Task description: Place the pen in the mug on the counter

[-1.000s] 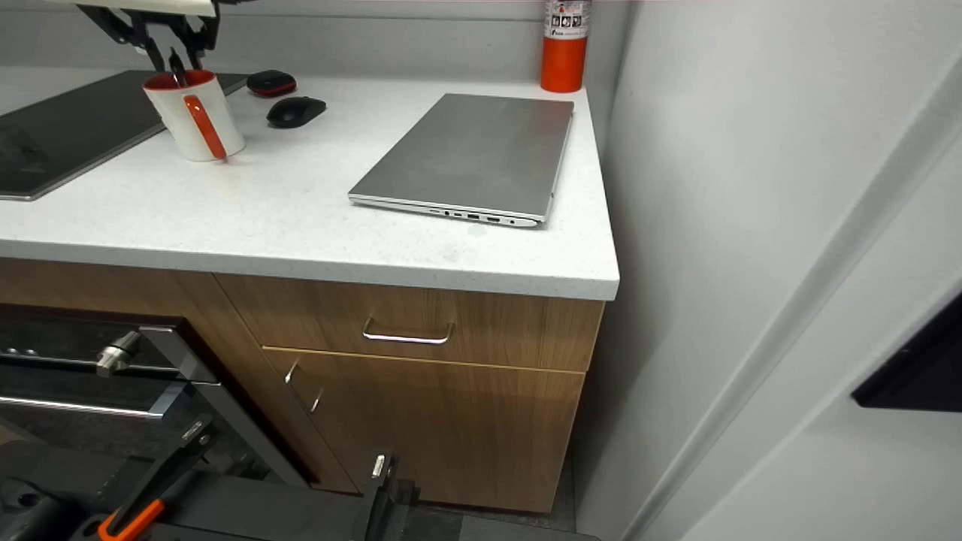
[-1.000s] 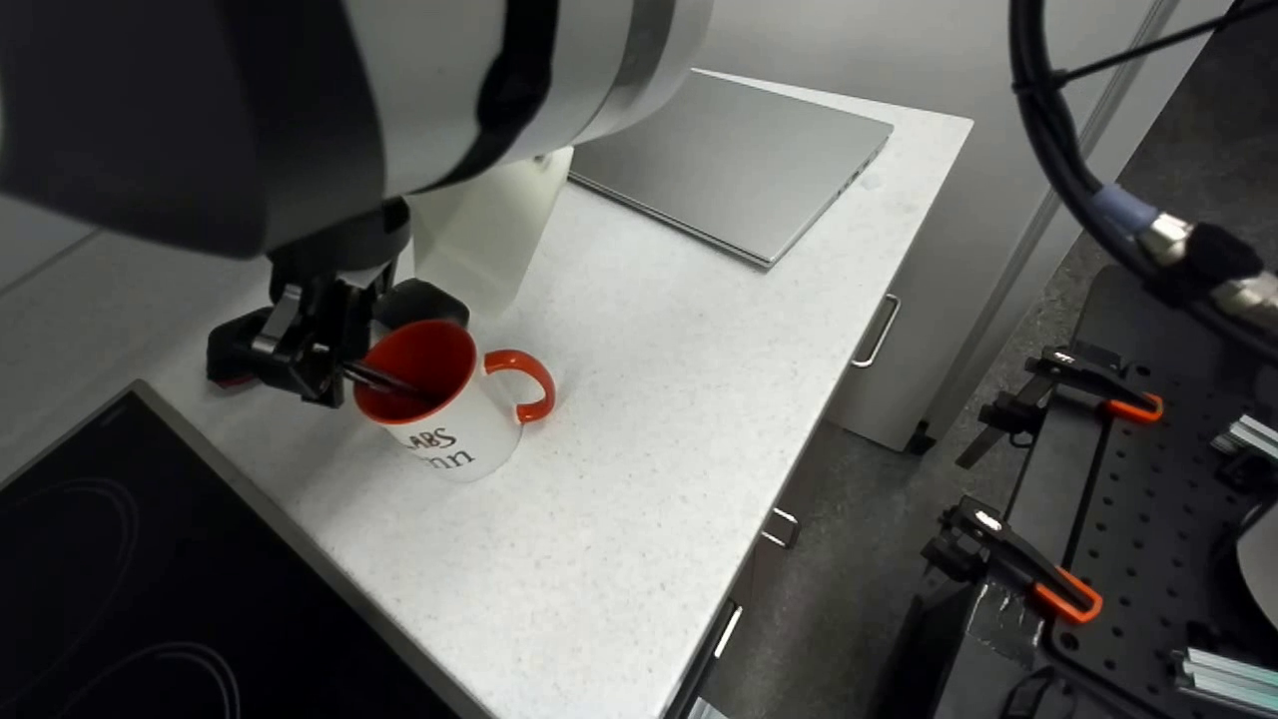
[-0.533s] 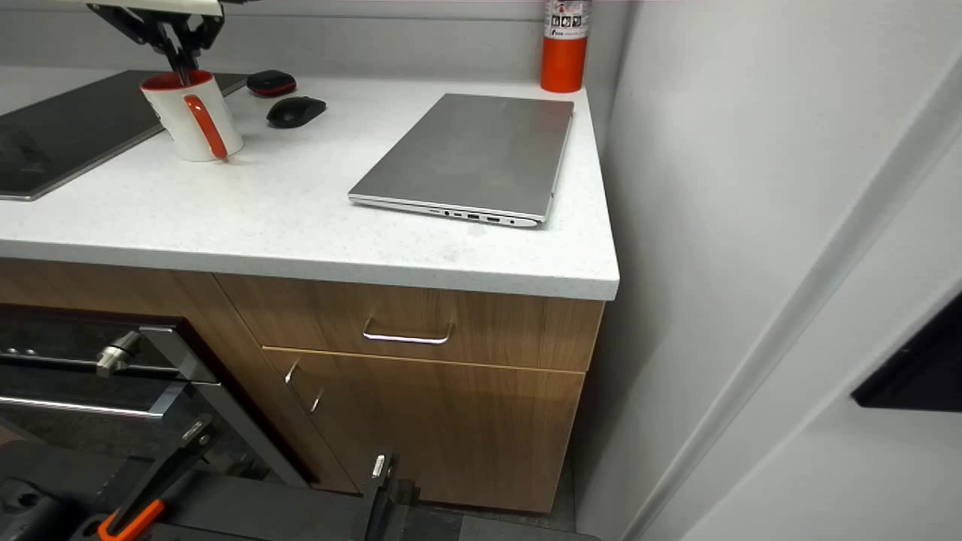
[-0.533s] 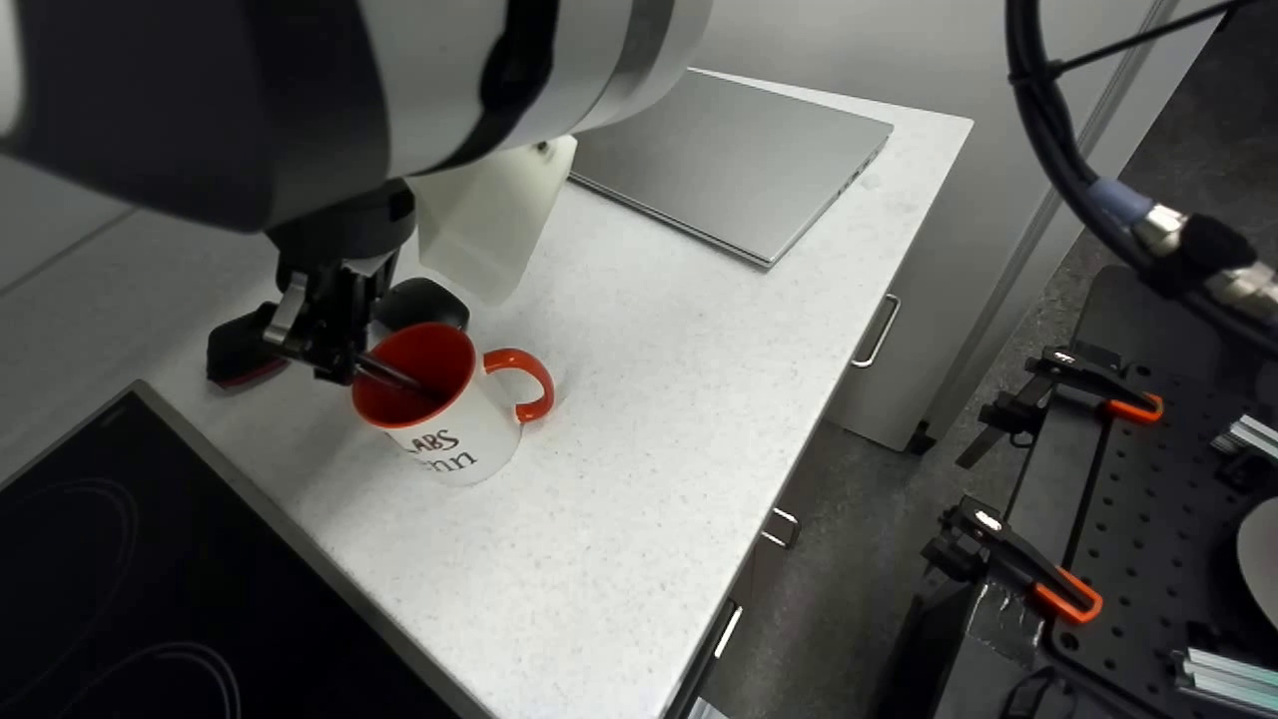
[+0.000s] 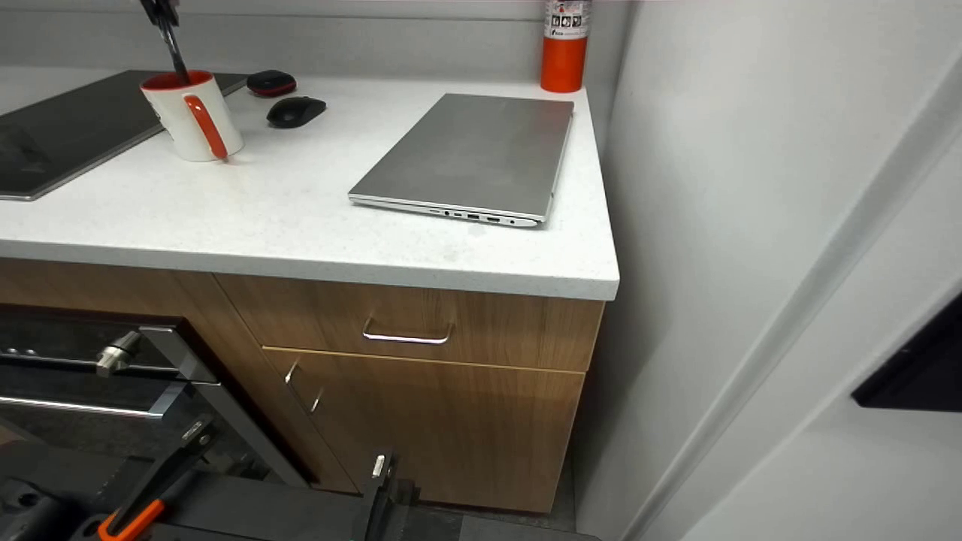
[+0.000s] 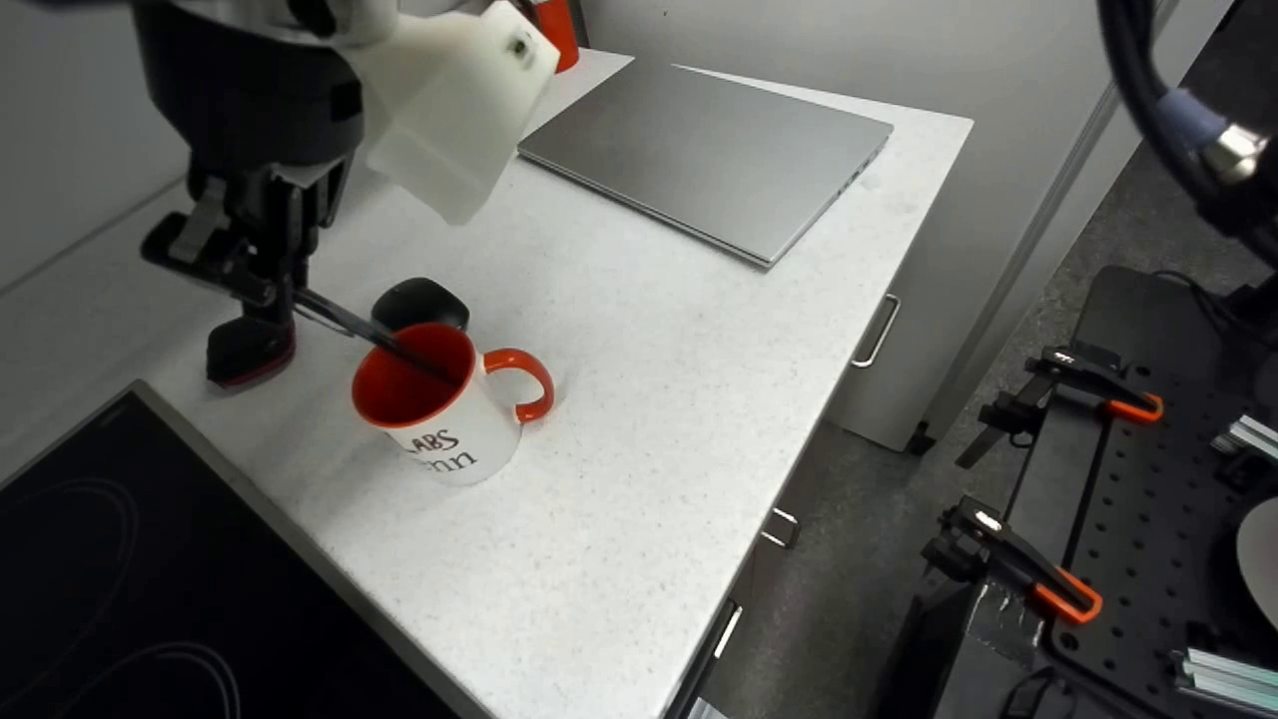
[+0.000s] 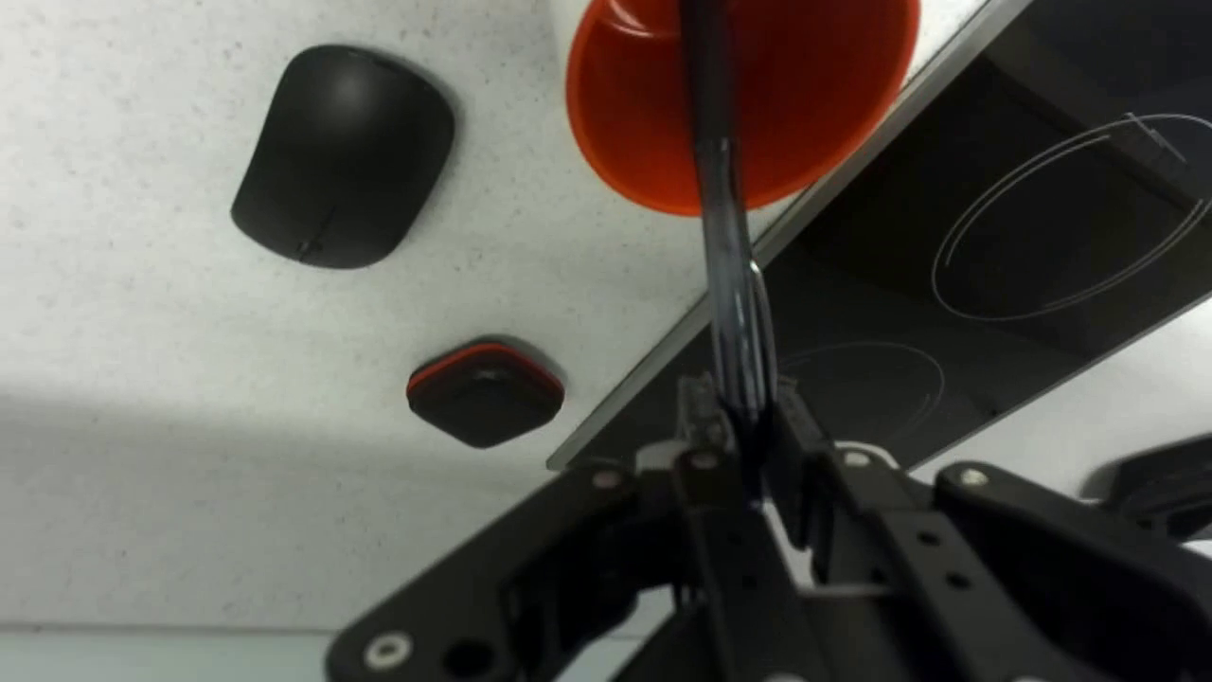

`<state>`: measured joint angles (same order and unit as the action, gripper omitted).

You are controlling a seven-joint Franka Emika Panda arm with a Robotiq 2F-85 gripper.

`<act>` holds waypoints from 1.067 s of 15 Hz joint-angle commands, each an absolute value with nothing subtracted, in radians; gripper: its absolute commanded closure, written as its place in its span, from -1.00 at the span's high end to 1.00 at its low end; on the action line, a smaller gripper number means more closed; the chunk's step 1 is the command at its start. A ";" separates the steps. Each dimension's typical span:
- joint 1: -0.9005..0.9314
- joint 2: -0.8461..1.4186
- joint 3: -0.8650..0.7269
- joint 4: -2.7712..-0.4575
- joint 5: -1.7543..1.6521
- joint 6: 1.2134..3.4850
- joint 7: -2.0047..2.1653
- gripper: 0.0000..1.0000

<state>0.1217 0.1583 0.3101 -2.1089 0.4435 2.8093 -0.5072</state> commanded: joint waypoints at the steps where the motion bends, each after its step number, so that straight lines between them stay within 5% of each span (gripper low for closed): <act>1: 0.117 0.051 0.313 -2.176 0.469 2.845 -0.511 -0.92; 8: 0.120 -0.085 0.221 -2.302 0.182 2.799 -0.274 -0.92; 16: 0.081 0.029 0.113 -2.332 -0.111 2.620 0.008 -0.92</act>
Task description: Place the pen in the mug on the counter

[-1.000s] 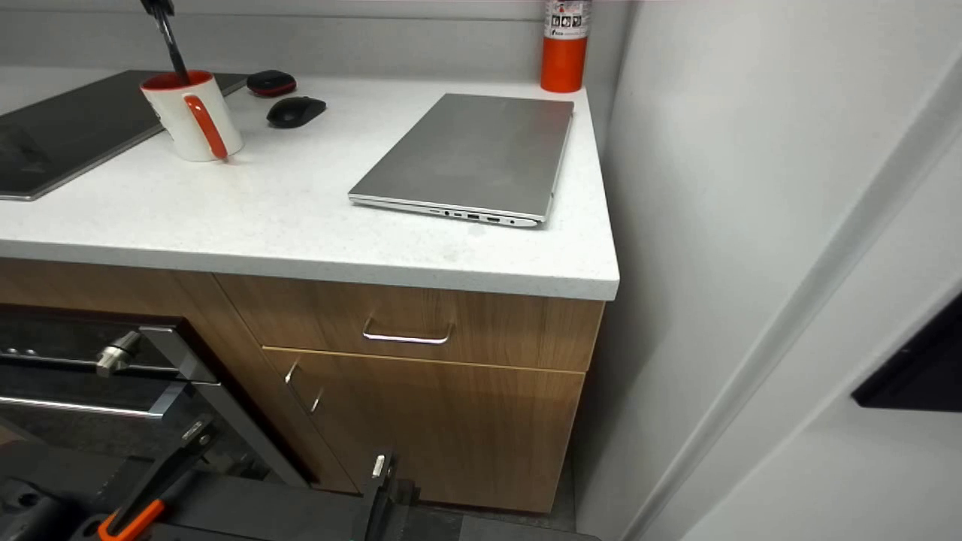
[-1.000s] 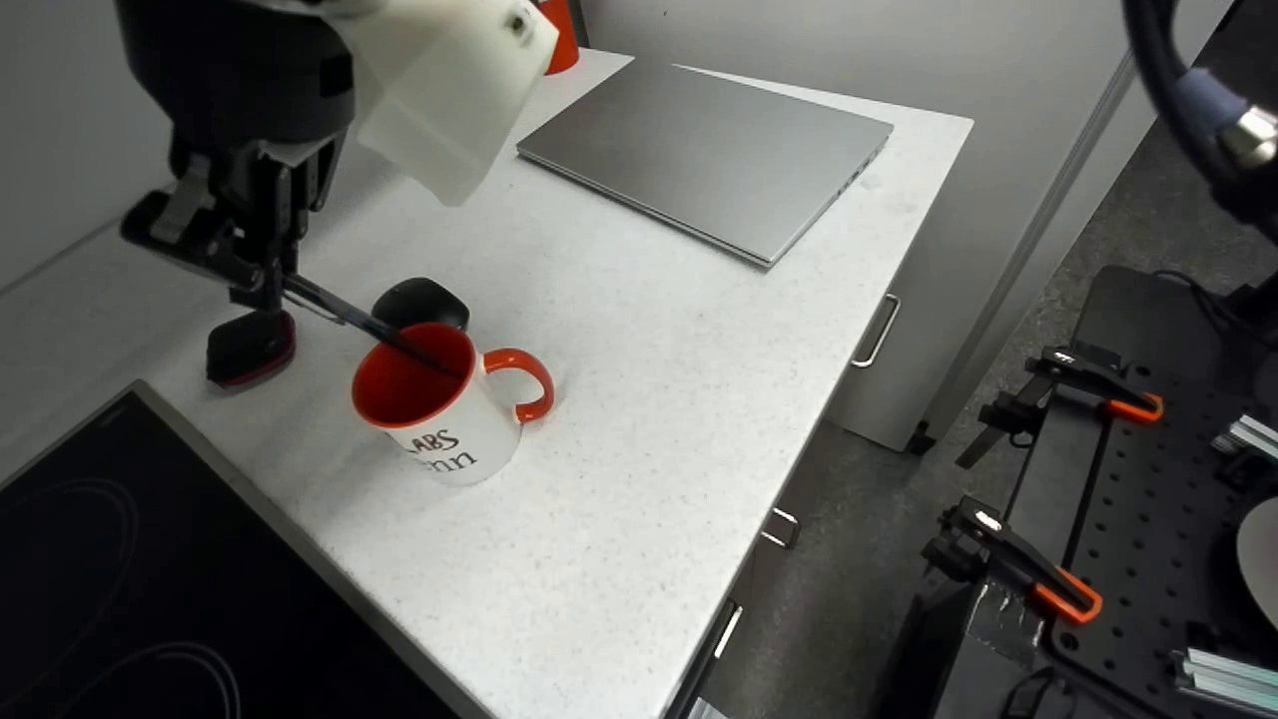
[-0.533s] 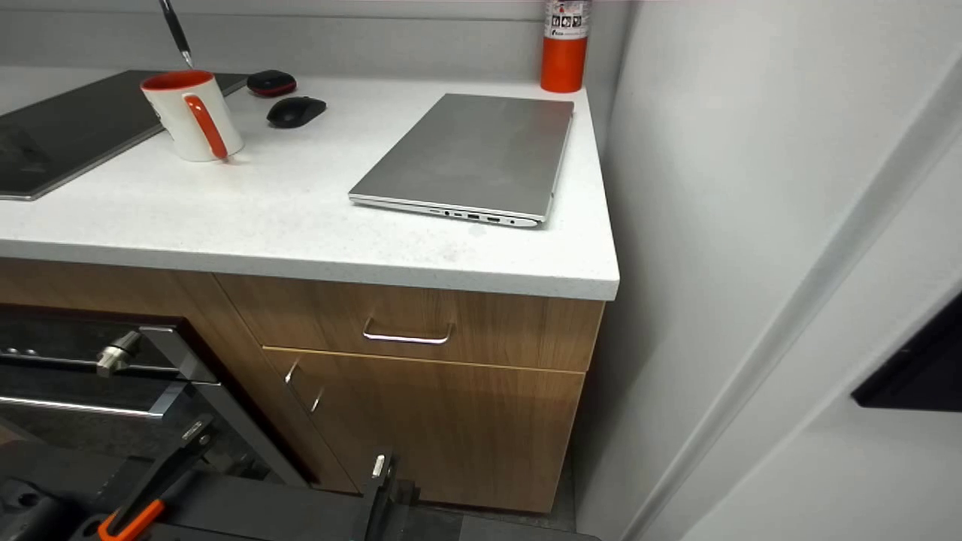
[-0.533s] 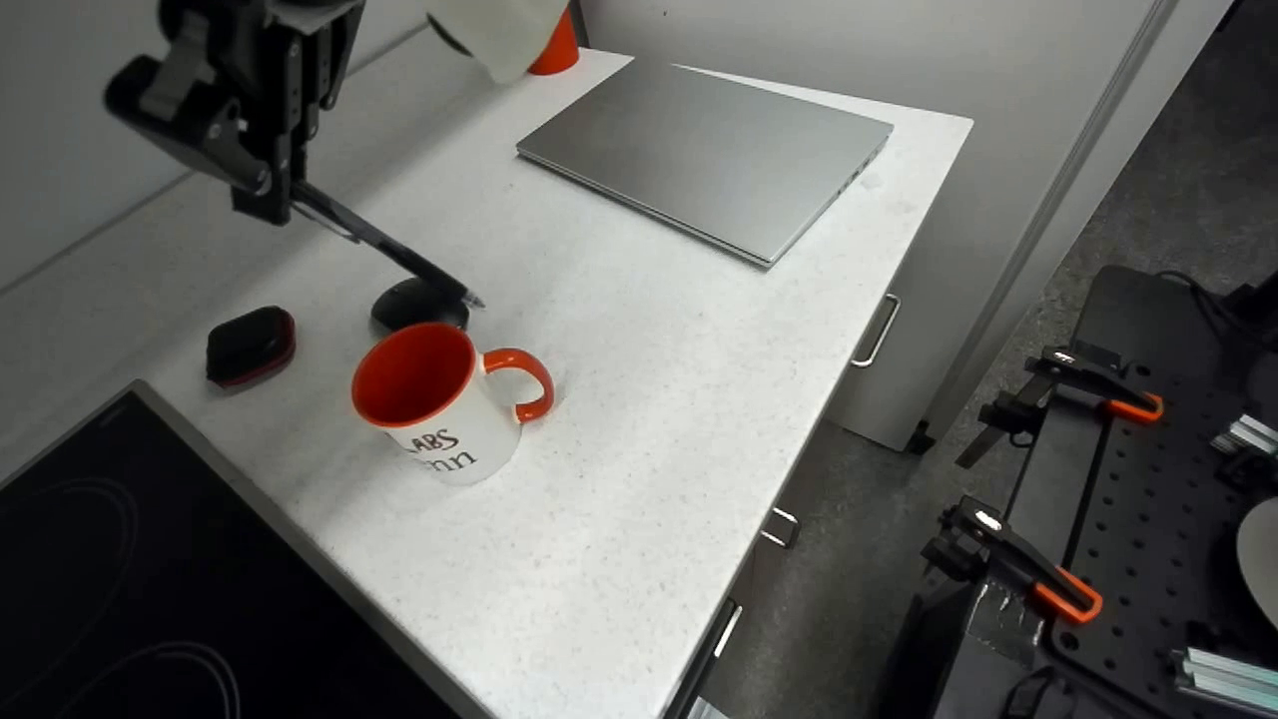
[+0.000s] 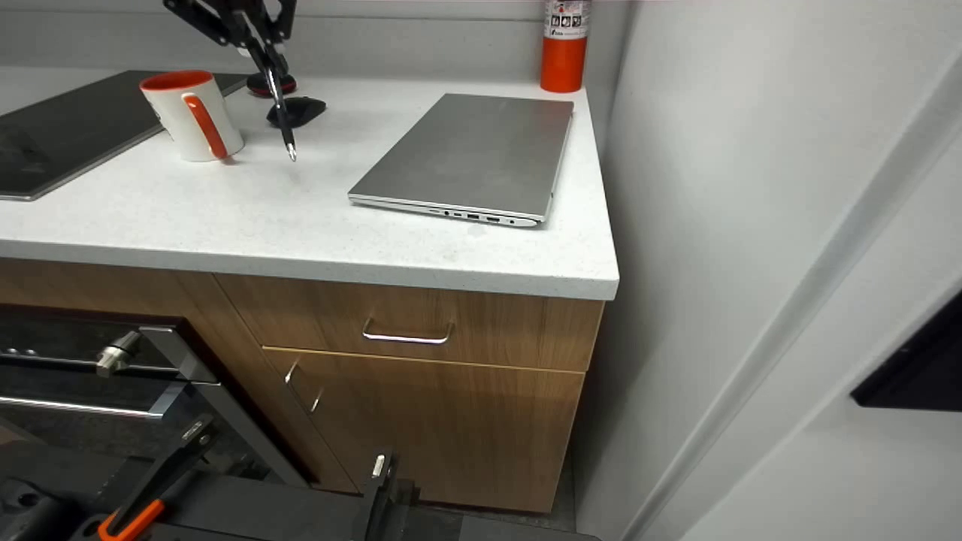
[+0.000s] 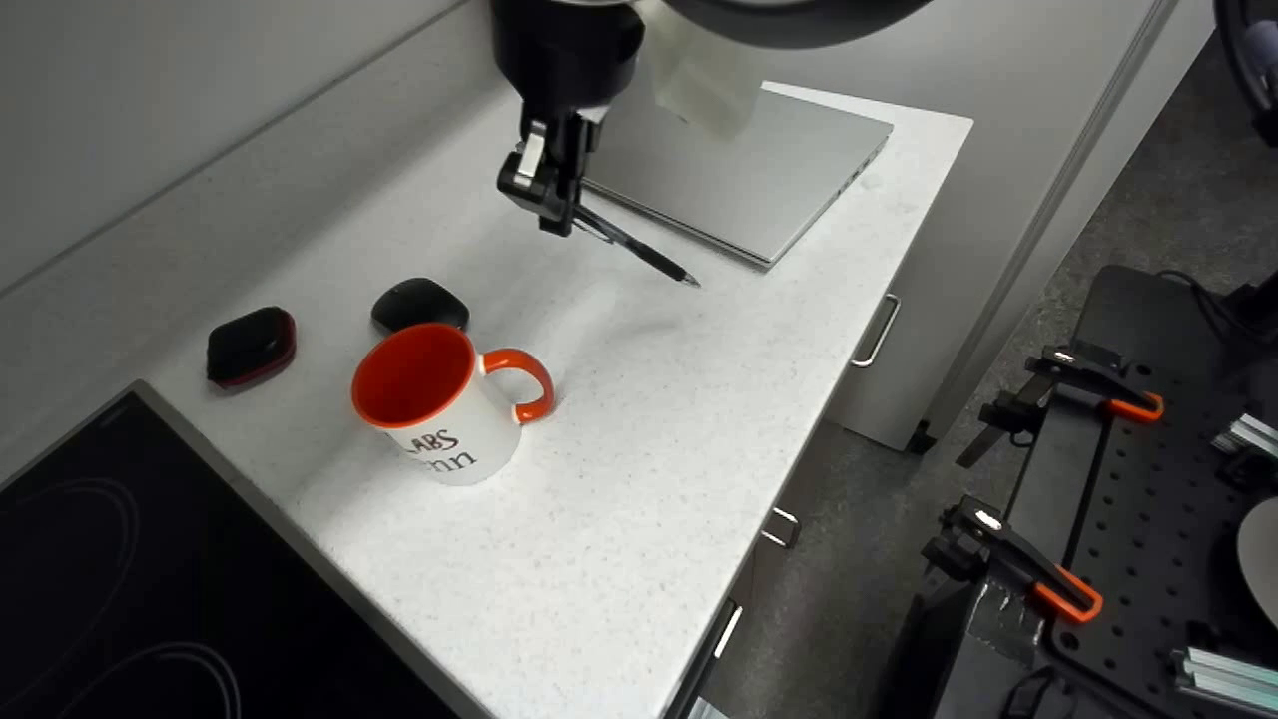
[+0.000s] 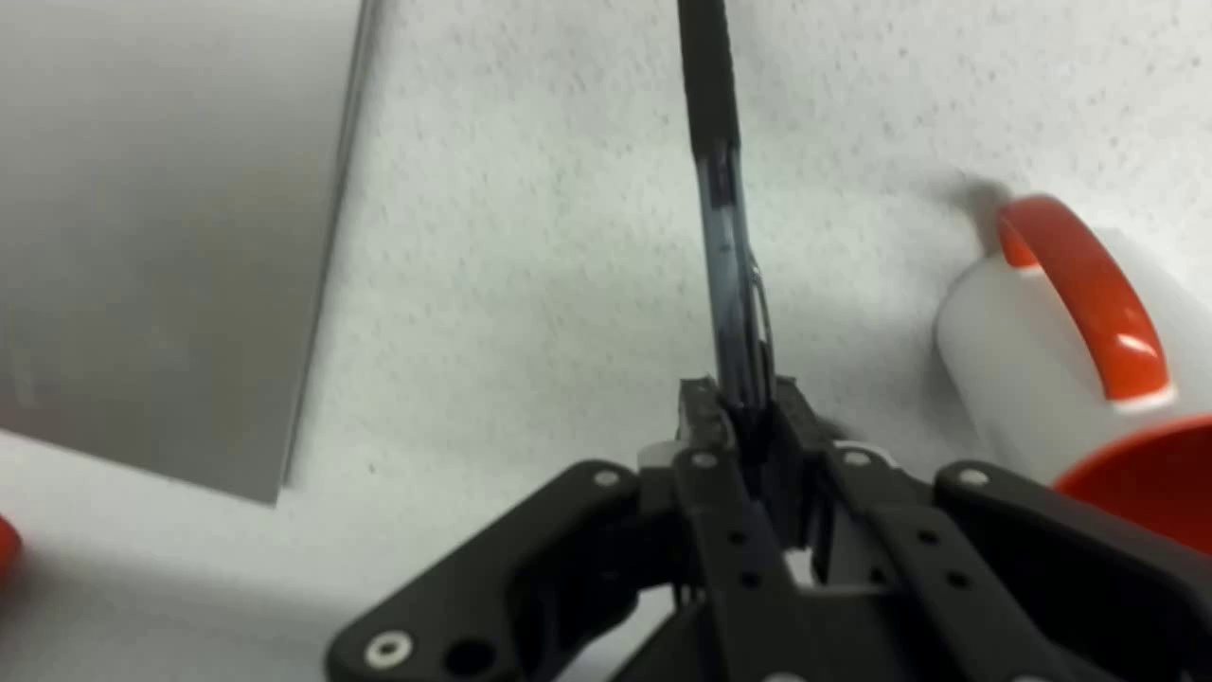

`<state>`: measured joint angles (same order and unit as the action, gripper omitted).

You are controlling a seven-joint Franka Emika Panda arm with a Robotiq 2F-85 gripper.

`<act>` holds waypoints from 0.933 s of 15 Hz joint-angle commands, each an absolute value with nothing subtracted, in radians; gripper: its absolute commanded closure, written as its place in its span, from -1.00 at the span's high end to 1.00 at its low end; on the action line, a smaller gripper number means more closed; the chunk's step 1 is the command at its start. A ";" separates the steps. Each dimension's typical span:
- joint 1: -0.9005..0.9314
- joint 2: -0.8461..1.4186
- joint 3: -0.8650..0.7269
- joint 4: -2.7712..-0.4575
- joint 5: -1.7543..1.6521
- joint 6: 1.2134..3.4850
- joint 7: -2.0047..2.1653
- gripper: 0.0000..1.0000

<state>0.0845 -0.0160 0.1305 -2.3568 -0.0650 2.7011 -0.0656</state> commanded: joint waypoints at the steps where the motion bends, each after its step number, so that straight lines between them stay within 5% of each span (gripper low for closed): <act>1: 0.083 0.052 0.106 -2.320 -0.106 2.592 0.018 -0.92; 7: 0.085 0.161 0.090 -2.260 -0.050 2.542 0.038 -0.92; 8: 0.082 0.169 0.089 -2.252 -0.032 2.547 0.037 -0.19; 14: 0.080 0.173 0.086 -2.236 0.024 2.566 0.031 0.59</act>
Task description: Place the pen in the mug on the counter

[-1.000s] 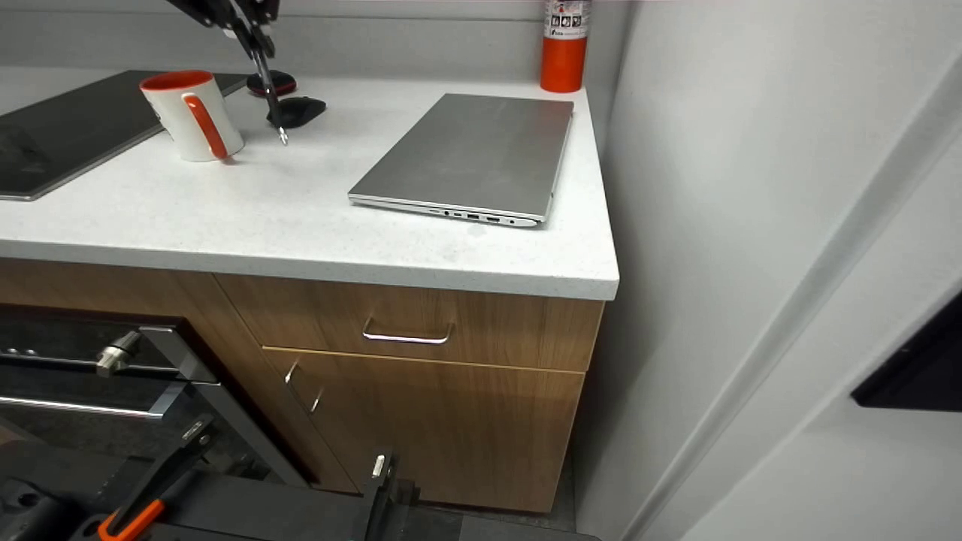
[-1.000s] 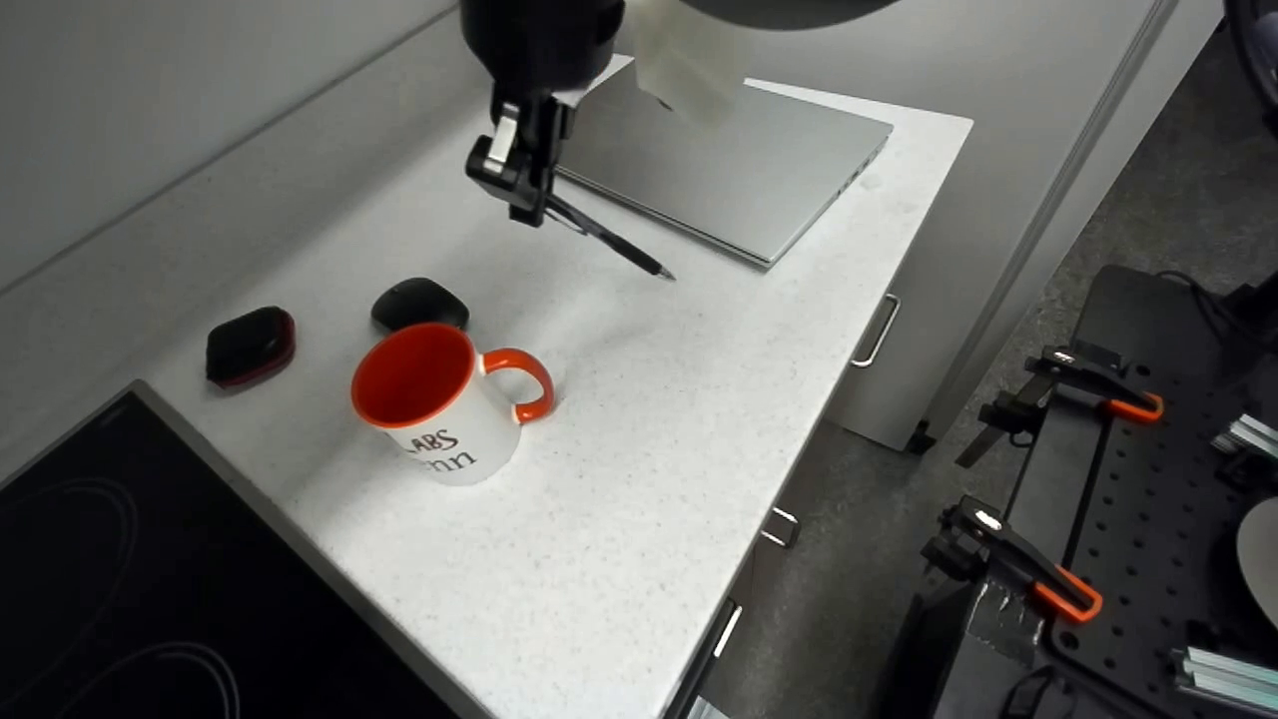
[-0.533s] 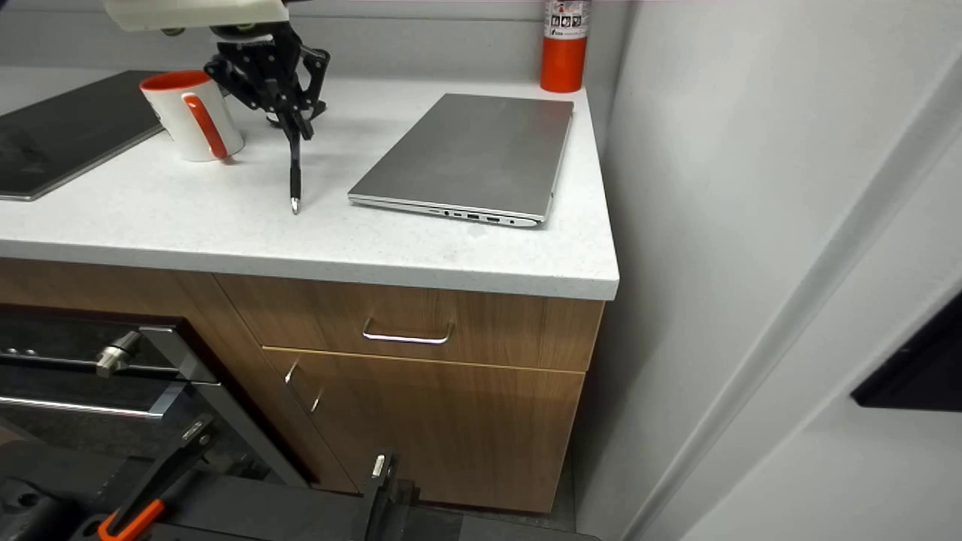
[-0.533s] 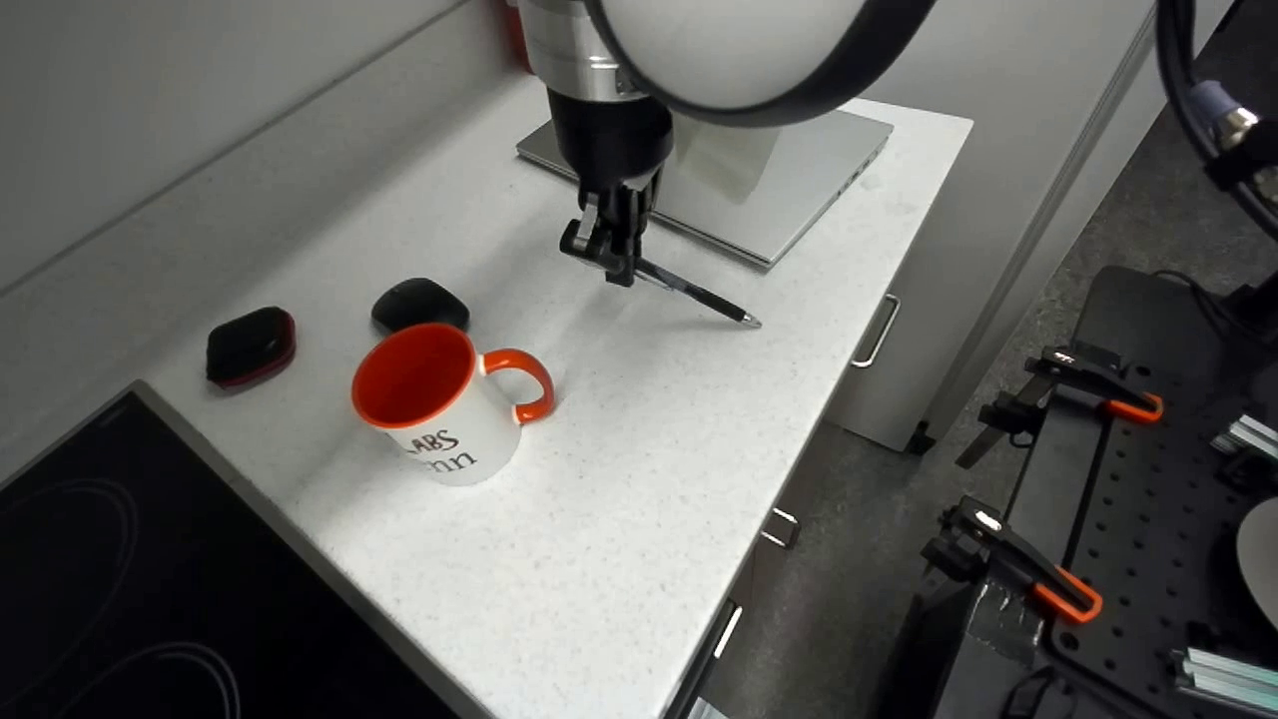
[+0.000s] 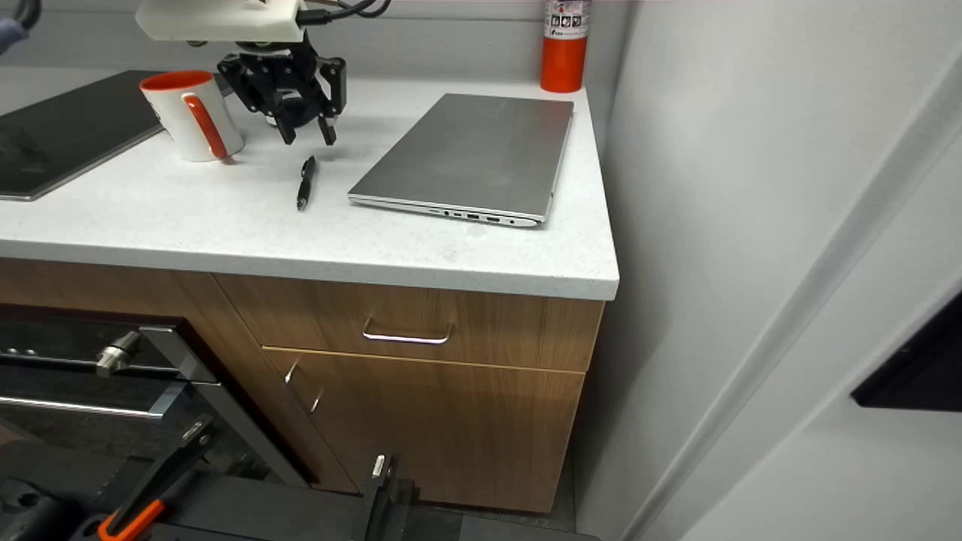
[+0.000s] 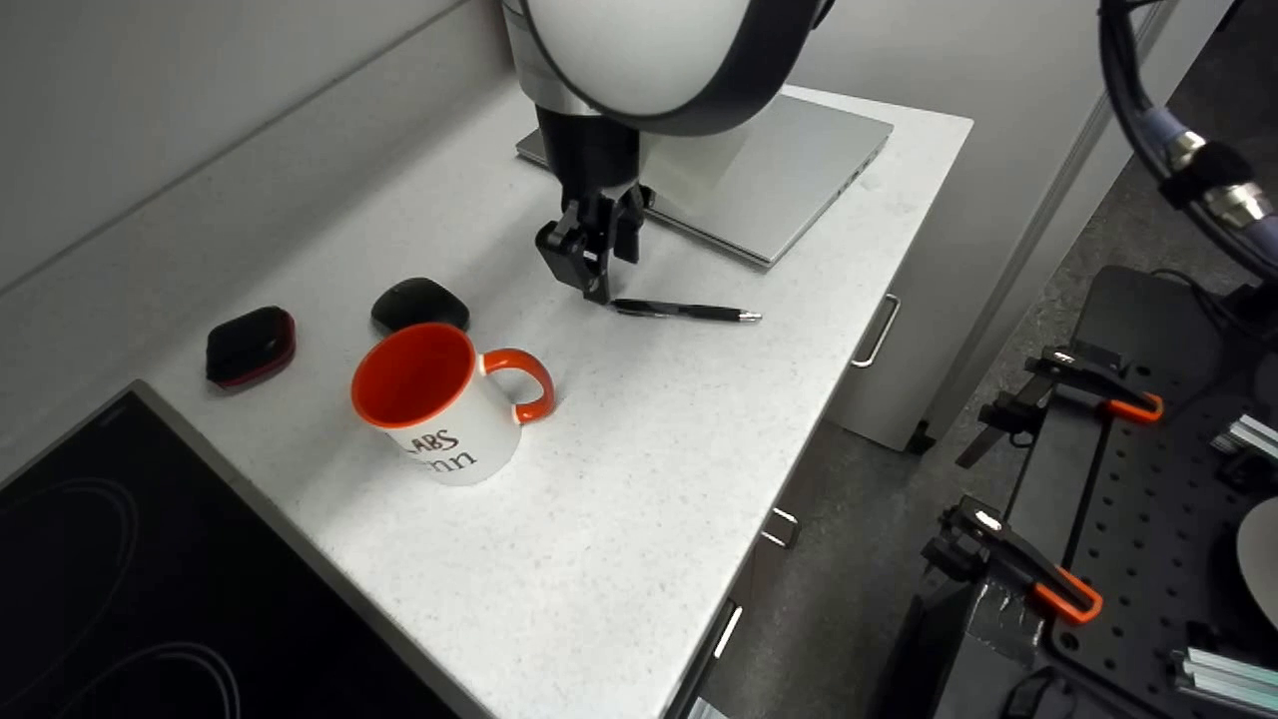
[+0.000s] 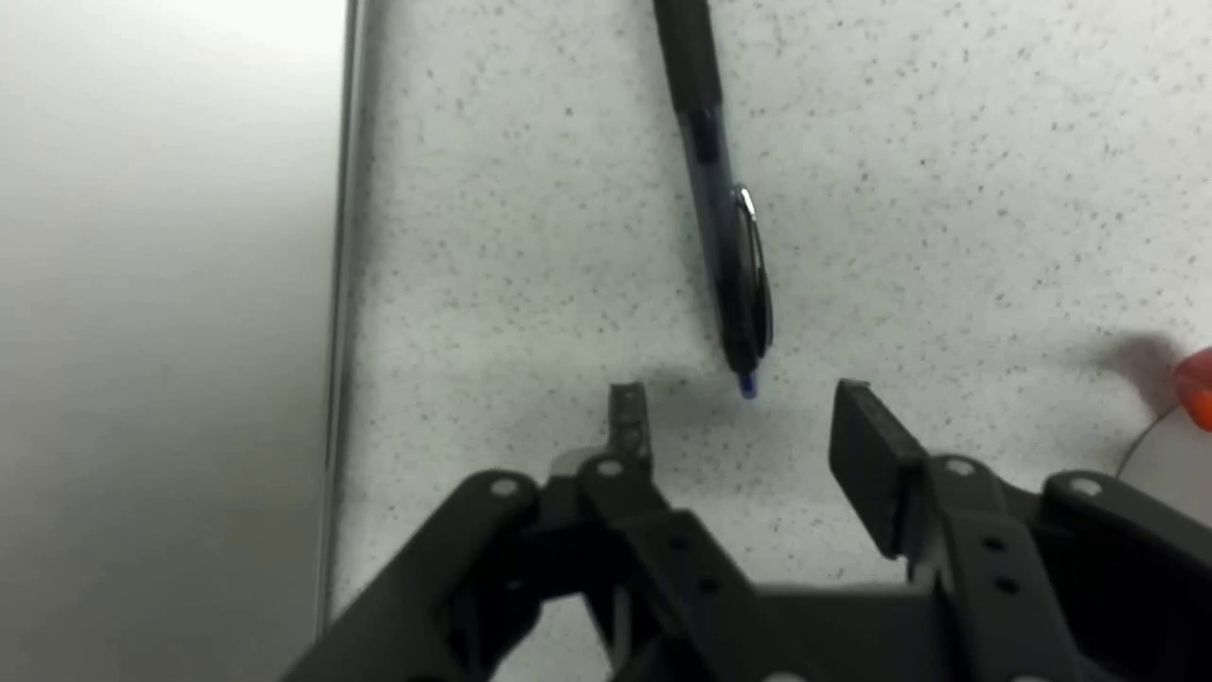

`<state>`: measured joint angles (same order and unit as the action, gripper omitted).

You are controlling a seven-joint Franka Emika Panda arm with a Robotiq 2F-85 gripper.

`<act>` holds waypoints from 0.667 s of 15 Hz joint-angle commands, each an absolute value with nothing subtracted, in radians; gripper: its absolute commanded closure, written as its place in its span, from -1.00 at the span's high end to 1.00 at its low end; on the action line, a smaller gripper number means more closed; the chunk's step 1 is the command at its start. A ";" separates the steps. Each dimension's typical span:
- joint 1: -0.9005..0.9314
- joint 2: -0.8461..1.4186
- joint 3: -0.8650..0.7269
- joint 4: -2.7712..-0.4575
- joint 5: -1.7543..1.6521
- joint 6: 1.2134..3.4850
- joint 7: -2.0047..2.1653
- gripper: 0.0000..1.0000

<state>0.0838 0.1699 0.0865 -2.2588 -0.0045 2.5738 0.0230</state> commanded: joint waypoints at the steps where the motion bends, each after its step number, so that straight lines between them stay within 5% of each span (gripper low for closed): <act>1: 0.079 0.171 0.087 -2.234 0.034 2.569 0.023 0.73; 3: 0.075 0.171 0.092 -2.229 0.062 2.570 0.006 0.98; 10: 0.082 0.169 0.089 -2.234 0.087 2.571 0.003 1.00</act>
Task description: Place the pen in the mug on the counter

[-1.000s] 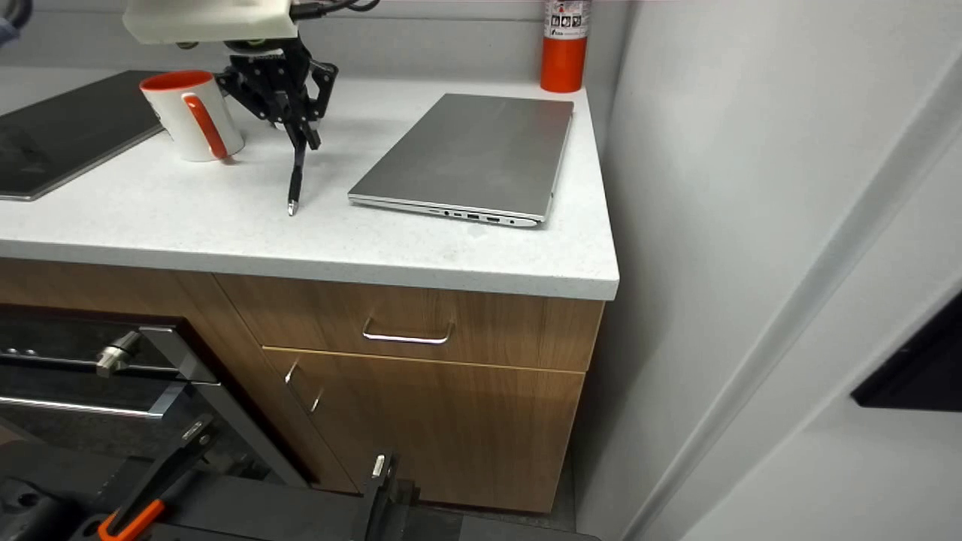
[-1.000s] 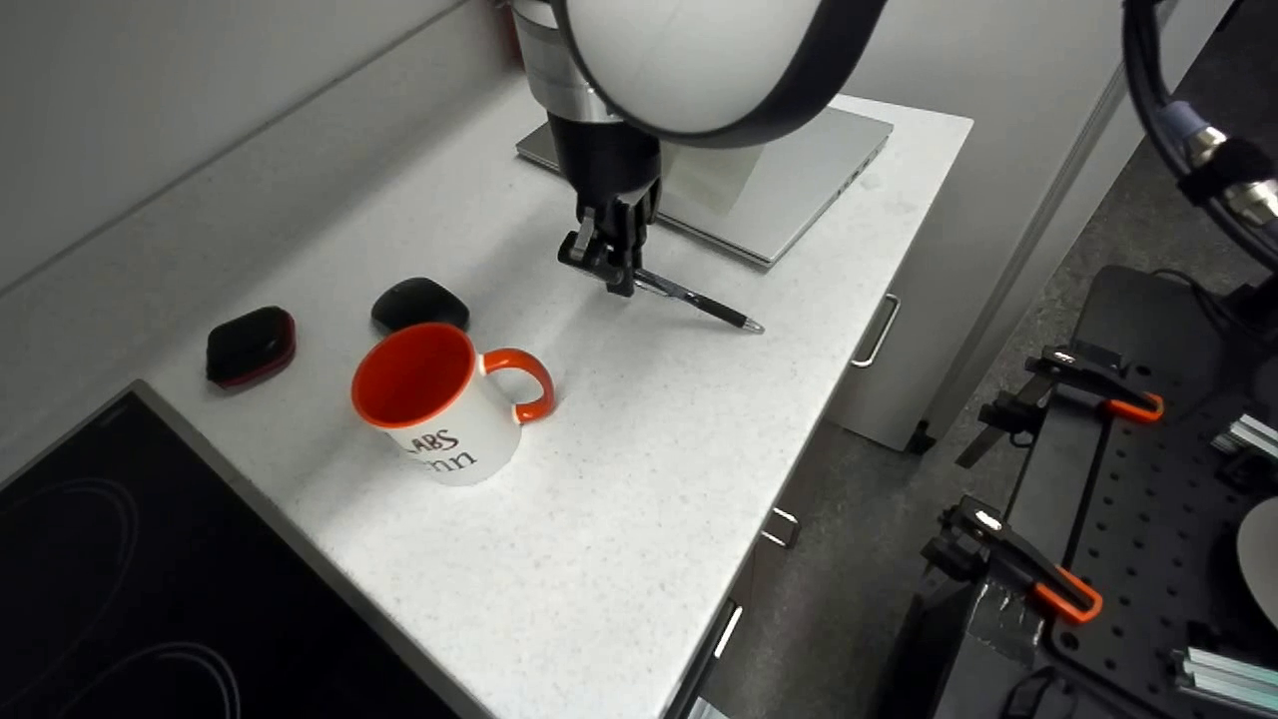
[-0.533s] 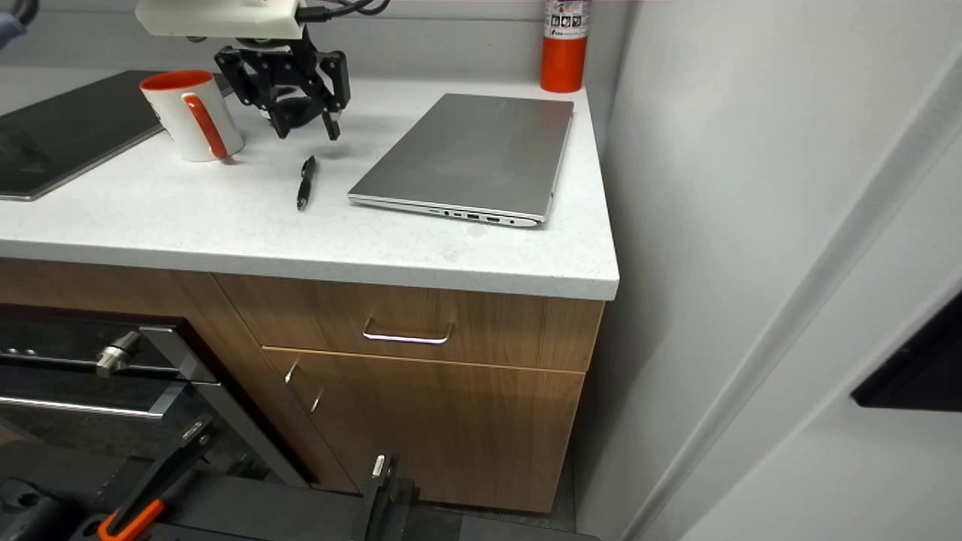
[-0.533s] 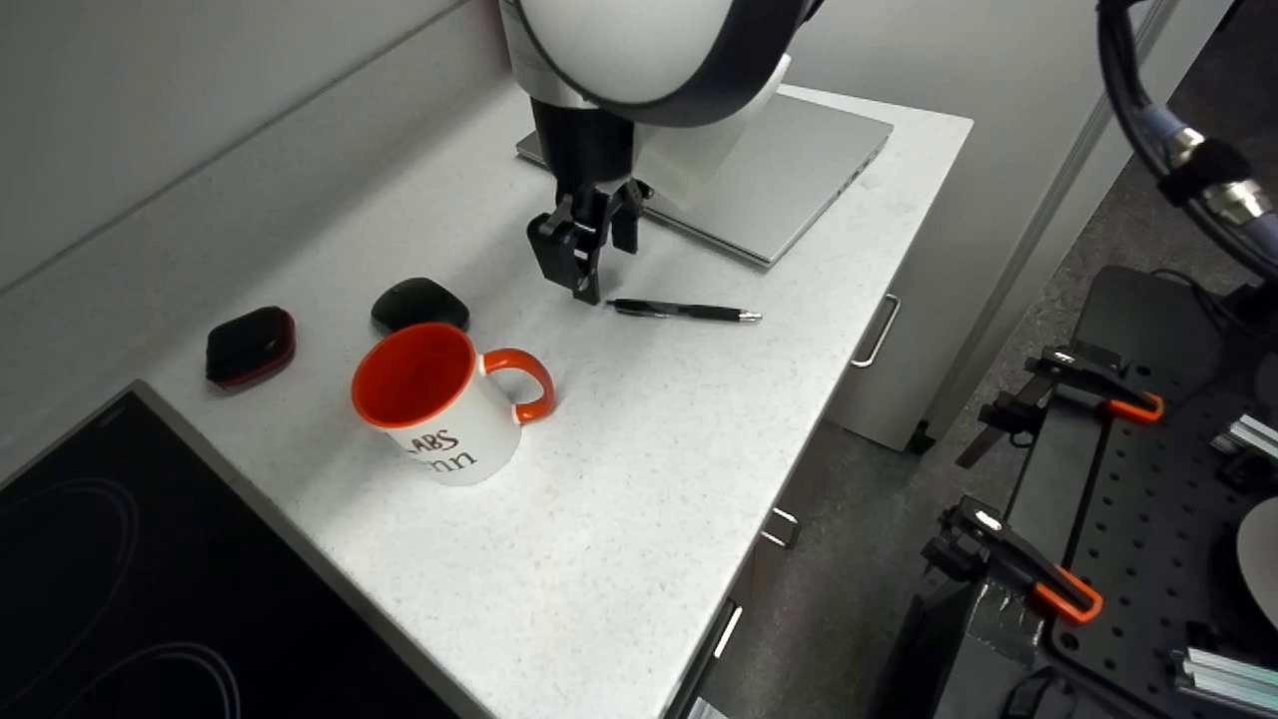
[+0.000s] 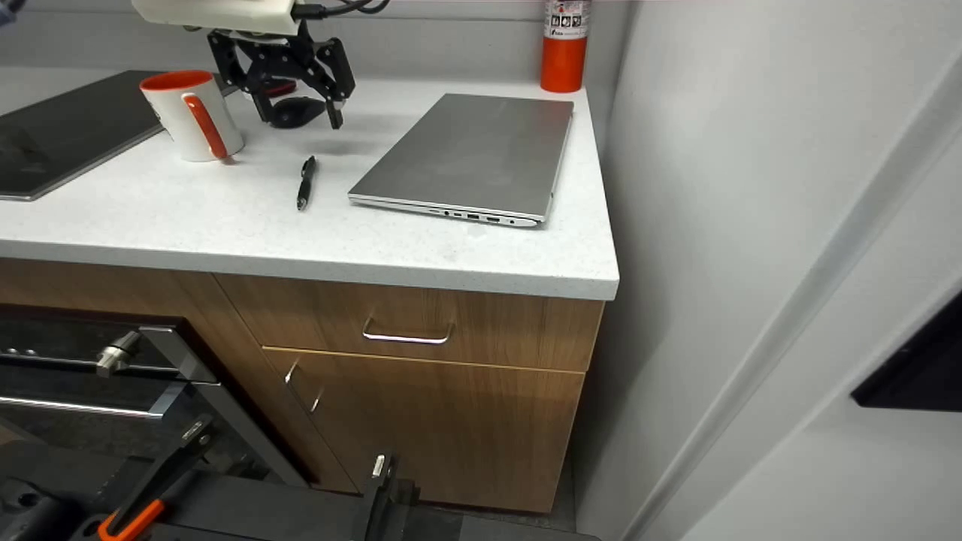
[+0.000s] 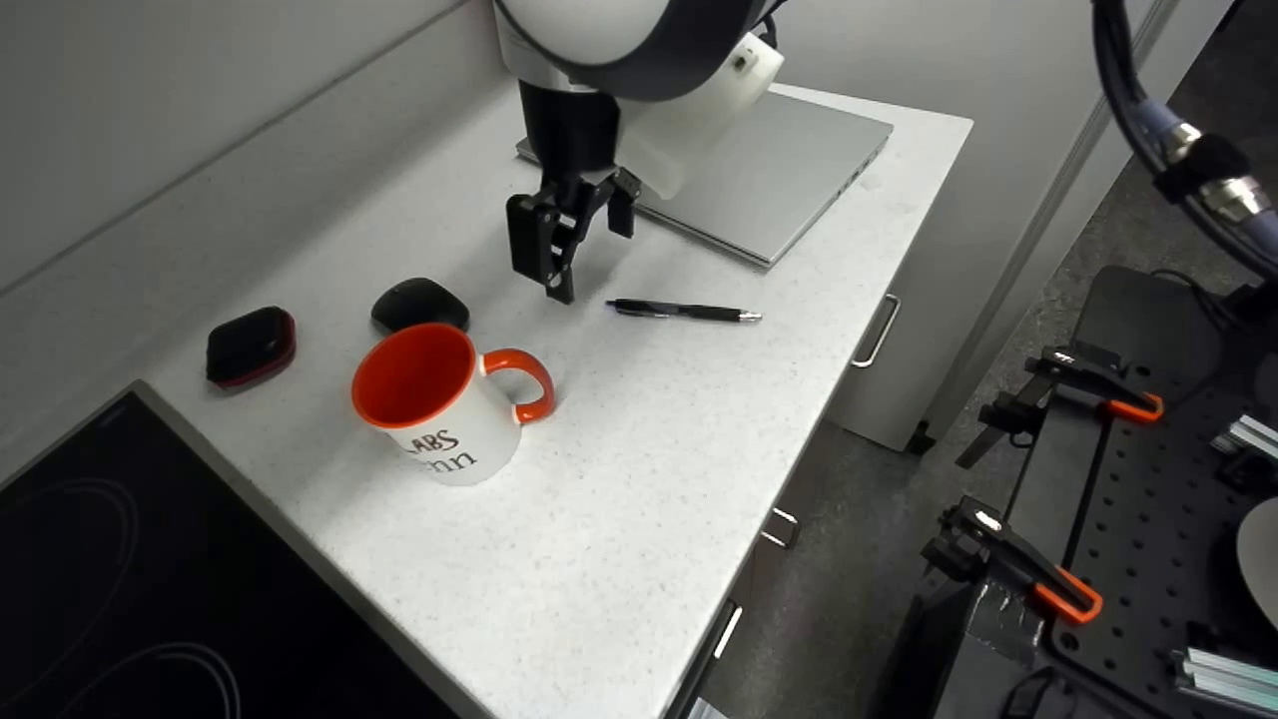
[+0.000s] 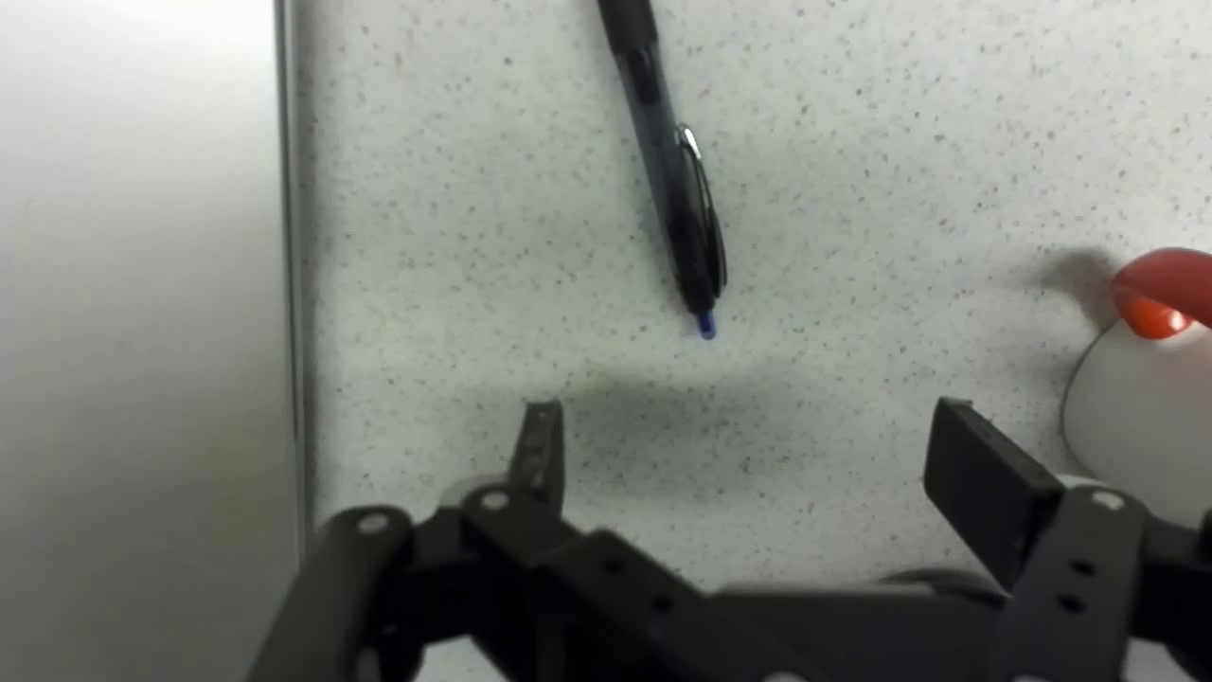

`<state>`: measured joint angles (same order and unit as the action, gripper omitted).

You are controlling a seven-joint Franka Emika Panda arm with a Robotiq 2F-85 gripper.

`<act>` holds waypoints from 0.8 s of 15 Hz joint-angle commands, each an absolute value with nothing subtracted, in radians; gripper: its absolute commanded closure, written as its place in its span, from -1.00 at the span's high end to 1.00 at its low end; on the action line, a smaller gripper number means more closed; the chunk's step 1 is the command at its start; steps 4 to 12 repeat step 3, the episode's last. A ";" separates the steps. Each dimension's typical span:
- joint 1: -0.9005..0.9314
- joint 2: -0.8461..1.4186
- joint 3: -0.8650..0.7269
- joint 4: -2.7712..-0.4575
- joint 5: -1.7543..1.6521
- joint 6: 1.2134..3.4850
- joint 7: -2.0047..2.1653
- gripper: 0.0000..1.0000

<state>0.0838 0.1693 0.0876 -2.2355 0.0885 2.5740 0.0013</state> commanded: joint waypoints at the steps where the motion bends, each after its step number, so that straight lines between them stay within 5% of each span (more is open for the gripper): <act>1: 0.082 0.169 0.089 -2.233 0.087 2.571 0.003 1.00; 12: 0.082 0.169 0.089 -2.233 0.087 2.571 0.003 1.00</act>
